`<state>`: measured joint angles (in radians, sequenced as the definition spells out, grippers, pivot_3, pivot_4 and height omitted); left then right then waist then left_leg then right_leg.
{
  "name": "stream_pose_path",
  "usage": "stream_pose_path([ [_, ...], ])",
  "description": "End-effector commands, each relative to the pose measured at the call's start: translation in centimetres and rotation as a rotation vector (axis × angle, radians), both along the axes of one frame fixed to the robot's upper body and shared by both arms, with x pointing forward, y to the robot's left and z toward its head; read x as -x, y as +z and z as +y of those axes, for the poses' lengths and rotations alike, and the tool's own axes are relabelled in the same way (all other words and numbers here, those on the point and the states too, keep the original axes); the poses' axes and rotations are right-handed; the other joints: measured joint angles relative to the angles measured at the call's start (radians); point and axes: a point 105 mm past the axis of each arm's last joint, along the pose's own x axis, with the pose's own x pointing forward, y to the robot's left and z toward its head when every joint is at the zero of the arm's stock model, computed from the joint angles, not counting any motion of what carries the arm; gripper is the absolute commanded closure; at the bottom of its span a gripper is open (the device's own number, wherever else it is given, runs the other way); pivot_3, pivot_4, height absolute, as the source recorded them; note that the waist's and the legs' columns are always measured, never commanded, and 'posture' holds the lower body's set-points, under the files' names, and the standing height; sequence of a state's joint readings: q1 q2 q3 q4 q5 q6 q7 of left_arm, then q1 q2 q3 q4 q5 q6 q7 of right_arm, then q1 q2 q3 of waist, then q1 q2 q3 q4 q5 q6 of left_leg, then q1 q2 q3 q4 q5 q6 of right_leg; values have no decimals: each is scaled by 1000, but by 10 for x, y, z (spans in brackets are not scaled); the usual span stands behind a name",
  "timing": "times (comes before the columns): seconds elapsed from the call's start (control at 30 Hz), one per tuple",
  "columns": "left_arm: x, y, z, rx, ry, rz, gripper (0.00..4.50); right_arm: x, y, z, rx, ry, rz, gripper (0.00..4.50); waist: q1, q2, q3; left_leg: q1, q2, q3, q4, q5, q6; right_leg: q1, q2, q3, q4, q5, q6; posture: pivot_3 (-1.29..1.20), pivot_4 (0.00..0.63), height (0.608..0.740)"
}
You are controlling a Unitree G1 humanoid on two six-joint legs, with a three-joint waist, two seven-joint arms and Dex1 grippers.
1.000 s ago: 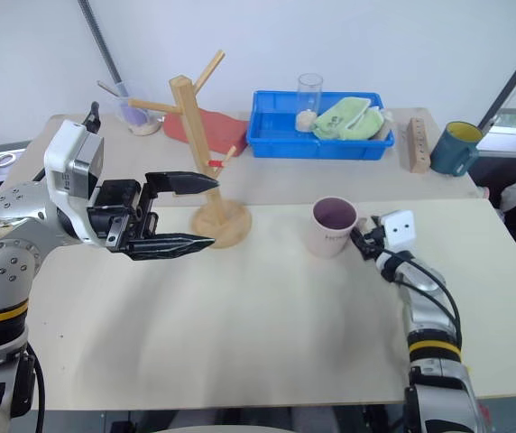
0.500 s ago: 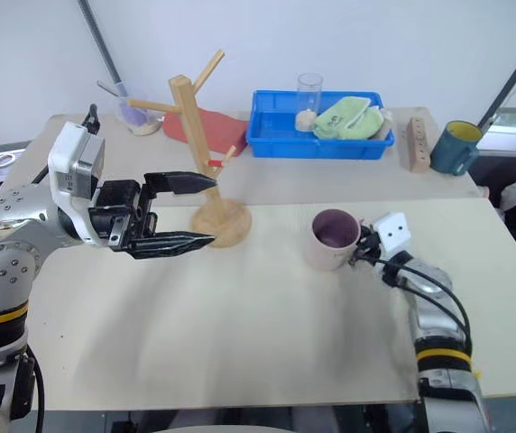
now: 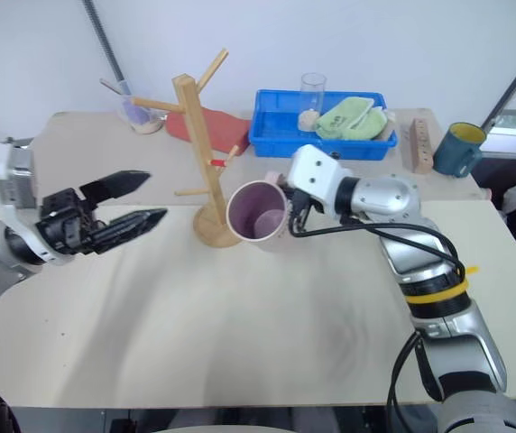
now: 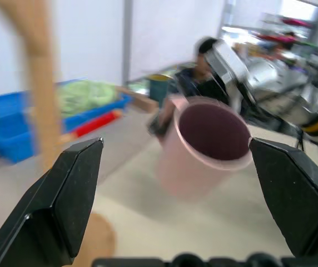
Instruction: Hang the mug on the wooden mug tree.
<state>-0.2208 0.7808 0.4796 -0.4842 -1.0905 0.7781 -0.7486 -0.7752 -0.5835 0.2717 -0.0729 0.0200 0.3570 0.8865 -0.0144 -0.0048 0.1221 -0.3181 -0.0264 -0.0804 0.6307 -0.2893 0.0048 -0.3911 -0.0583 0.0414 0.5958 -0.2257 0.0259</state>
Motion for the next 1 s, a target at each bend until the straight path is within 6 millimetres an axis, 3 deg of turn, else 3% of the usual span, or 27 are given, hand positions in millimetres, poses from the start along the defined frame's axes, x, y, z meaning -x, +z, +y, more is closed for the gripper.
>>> stream_pose_path([
  [0.03,14,7,-2,2,3,-18,0,-8,19,5,-25,-33,-20,4483,1,0,0,0,0,0,0,0,0,0,-1,0,0,0,0,0,150,740],
  [0.3,20,5,-2,11,46,-19,0,-19,18,2,-13,-62,1,4483,-1,0,0,-1,-1,0,-1,1,-1,-1,-1,0,0,0,0,0,150,740],
  [0.57,17,8,0,34,61,-24,0,-18,15,20,18,-4,15,4483,-10,0,0,0,0,1,-3,1,-2,-3,0,0,0,1,-1,0,150,740],
  [0.77,13,21,19,84,110,-12,0,-19,22,38,0,22,21,4483,-9,0,0,-1,0,1,-3,1,-2,-4,0,0,0,1,-2,0,150,740],
  [1.0,15,20,14,76,84,4,0,-29,28,44,-15,12,12,4483,-5,0,0,-1,-1,1,-3,1,-3,-6,0,0,1,2,-2,0,150,740],
])
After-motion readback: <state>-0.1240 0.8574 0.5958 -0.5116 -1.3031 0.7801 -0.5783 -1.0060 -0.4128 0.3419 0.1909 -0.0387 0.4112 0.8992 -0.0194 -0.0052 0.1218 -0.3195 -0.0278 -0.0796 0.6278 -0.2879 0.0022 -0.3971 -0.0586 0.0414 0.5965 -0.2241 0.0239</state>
